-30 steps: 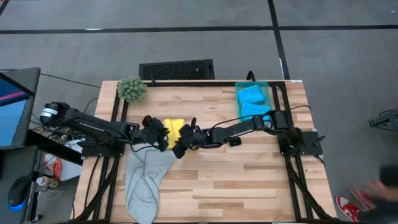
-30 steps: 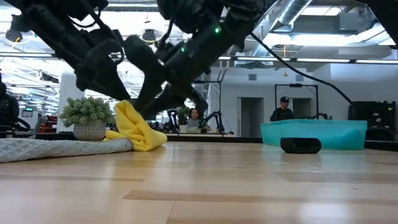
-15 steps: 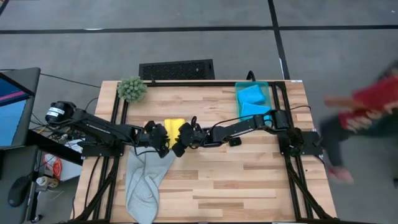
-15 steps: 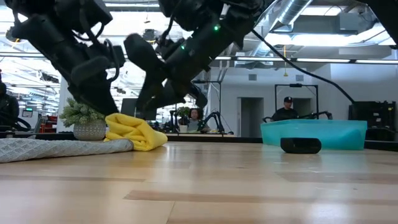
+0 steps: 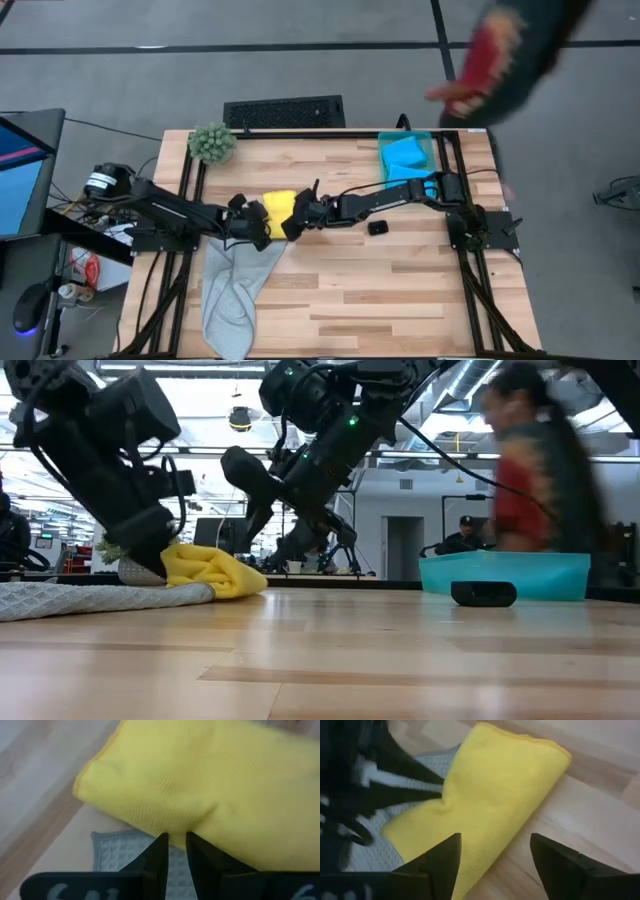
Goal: Fold microfiber towels
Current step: Fold the yellow microfiber cloth, then stack the folded yellow microfiber cloth on top of the blue microfiber cloth in the bin
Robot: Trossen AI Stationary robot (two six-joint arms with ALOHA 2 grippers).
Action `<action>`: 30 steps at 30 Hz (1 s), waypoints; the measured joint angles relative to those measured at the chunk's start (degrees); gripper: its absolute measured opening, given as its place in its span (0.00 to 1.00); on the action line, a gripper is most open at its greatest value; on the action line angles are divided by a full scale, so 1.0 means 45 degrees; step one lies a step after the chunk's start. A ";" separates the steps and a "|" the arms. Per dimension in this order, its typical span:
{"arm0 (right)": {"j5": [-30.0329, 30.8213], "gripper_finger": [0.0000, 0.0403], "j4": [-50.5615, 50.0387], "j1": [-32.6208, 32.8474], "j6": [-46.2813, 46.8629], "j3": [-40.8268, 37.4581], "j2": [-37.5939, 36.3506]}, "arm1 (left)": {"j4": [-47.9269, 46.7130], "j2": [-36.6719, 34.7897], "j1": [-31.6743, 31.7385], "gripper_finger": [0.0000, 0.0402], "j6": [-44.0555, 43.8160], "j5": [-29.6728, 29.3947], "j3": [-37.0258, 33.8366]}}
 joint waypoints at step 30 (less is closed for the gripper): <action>-0.1855 0.06 -0.0053 -0.0937 0.0566 0.0008 0.0825 | 0.1958 0.1613 -0.0020 0.15 0.0366 0.0561 0.0059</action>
